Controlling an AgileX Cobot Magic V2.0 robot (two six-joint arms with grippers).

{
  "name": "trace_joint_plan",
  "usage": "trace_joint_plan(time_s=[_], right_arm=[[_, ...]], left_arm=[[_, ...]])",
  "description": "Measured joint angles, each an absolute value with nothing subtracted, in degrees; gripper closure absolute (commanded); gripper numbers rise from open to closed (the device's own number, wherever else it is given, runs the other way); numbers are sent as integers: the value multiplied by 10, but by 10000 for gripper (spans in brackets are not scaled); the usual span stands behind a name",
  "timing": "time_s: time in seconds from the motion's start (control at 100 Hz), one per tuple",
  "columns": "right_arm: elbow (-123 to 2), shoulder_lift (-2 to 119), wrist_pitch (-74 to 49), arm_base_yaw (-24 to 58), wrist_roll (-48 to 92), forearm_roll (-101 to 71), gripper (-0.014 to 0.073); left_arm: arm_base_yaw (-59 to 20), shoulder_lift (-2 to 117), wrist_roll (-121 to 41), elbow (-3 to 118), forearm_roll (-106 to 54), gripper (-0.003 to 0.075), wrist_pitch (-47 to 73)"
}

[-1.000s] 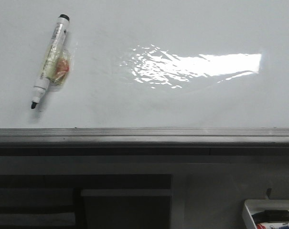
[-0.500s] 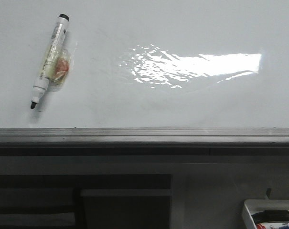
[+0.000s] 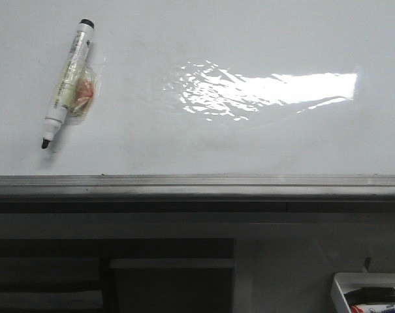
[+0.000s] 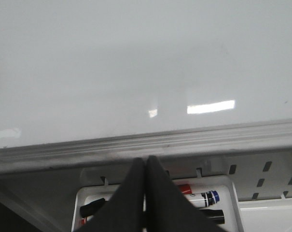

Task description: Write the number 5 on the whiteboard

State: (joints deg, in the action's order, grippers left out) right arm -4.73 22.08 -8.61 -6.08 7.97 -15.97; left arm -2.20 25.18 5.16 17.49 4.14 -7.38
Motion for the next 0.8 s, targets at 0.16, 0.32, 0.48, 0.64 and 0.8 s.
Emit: trace_joint_plan(time_s=[0.16,0.32,0.48,0.64,0.8], right_arm=[[-47,221,-82,-61,80,-160,655],[-47,221,-67,-61,80,-161,655],[-47,221,-60,-61,80,-161,655],[-47,221,-68,-61,80,-161,655],[-47,221,-71,-61,80,-161,655]], left_arm=[[-63,318,52,175,45,269,-113],[-164,377,52,175,54,269,-166],[-281,439,52,175,53,269,-175],[-344,503,52,175,21,269,-175],[-354,571,52,175,11,269,-185]])
